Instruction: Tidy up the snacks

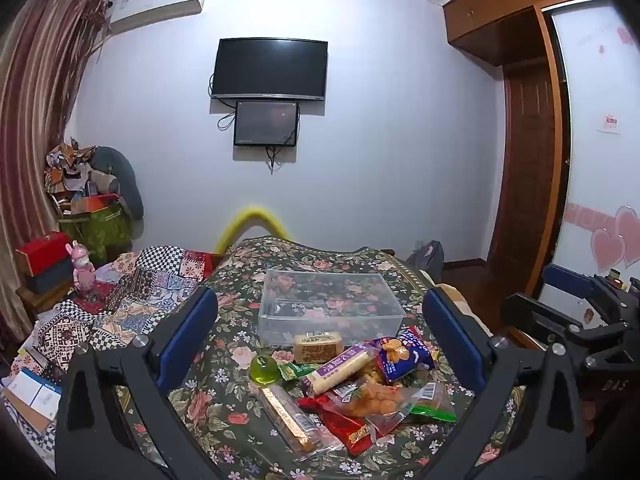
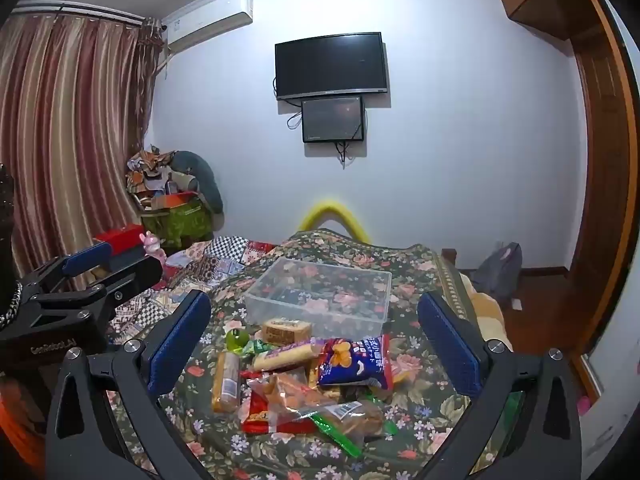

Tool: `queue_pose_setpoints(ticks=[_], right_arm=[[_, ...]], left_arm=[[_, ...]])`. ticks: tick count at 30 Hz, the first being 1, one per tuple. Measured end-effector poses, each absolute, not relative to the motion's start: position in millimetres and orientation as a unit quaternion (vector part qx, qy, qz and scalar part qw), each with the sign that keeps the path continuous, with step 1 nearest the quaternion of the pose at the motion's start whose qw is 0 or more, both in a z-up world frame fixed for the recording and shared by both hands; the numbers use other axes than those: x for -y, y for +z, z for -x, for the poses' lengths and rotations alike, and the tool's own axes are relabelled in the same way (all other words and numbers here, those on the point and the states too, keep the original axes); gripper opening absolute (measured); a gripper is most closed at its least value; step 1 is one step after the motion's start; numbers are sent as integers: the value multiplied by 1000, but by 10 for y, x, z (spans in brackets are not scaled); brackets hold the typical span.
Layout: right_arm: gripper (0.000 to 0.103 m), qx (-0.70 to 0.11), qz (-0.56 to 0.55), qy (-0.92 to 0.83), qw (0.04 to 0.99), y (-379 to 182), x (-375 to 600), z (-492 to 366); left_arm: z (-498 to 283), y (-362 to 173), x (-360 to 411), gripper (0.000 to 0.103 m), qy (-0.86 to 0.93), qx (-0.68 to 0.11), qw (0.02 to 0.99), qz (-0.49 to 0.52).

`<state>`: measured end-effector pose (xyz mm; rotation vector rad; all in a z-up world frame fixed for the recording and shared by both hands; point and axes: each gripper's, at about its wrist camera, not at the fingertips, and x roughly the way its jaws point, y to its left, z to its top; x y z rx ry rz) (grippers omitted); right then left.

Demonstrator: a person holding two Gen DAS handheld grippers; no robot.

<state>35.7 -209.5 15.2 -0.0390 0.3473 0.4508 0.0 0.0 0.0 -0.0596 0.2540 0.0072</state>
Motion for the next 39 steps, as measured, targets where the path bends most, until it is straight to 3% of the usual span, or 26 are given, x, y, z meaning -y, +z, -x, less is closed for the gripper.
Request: queue_pose_setpoints(ticks=[39], right_arm=[[103,-173,19,217,961,175,2106,-375]], left_arm=[[14,-120,46,103,-2,-133,991,25]])
